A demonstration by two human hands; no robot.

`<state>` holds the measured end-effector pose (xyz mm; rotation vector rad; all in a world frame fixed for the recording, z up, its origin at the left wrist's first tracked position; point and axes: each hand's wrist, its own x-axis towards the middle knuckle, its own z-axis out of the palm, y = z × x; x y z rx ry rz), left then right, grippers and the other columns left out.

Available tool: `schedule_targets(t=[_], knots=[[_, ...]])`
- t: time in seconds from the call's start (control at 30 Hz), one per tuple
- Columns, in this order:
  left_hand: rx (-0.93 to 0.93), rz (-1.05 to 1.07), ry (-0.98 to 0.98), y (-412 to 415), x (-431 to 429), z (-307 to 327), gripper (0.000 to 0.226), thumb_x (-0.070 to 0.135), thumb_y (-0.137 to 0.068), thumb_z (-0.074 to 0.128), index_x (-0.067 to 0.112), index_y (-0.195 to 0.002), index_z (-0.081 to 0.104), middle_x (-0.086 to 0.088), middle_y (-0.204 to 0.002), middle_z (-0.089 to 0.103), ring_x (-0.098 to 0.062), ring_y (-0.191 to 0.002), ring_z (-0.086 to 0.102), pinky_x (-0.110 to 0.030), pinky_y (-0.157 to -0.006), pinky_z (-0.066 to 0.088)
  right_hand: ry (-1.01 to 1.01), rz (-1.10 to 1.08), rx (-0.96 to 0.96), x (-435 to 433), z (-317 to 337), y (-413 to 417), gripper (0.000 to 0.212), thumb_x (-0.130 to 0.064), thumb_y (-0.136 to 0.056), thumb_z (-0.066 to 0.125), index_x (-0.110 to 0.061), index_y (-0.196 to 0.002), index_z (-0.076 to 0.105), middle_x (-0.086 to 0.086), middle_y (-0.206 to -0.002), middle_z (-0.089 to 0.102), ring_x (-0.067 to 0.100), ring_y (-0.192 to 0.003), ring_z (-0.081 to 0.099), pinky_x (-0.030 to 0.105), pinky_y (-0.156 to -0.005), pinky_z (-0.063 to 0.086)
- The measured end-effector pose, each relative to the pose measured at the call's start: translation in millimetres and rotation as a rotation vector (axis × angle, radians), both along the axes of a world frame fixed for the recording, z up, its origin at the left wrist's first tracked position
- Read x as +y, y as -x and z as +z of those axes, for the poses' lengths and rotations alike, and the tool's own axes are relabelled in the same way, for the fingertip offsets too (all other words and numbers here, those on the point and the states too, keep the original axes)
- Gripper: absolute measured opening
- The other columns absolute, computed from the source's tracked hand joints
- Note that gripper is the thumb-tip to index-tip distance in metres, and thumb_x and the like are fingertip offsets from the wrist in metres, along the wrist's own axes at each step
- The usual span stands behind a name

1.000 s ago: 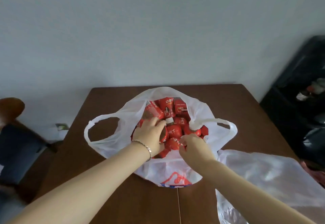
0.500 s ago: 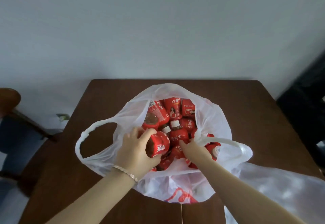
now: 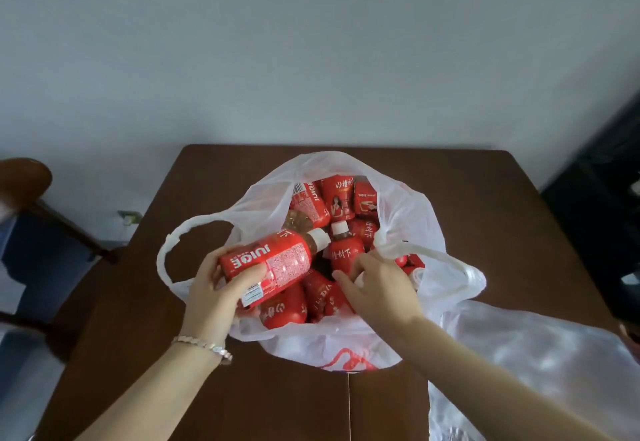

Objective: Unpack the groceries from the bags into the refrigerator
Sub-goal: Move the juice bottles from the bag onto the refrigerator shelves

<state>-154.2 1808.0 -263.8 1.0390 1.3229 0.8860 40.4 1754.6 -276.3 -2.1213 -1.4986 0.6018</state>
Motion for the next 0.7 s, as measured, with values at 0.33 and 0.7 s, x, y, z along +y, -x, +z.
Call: schedule_targets(t=[0.33,0.7], knots=[[-0.436,-0.251,0.275,-14.1,-36.6,-0.6,0.084,0.046,-0.018,0.091,0.027,-0.097,0.068,-0.004,-0.083,0.070,-0.017,-0.065,0.067,-0.023,-0.037,0.044,0.123,0.296,-0.065,-45.8,70.4,-31.1,0.077,-0.069,-0.065,0.061,-0.042,-0.127,0.025,-0.025,-0.086,0.044,-0.003,-0.085,0.048,0.013,-0.080,0.043],[-0.586,-0.265,0.650,-34.6,-52.3,-1.9,0.045,0.023,-0.069,0.067,0.008,-0.111,0.060,-0.020,-0.090,0.059,-0.028,-0.055,0.059,-0.022,-0.033,0.044,0.005,0.457,-0.123,-60.0,78.0,-46.0,0.063,-0.075,-0.060,0.053,-0.036,-0.109,0.062,-0.019,-0.110,0.061,0.004,-0.099,0.058,0.019,-0.084,0.051]])
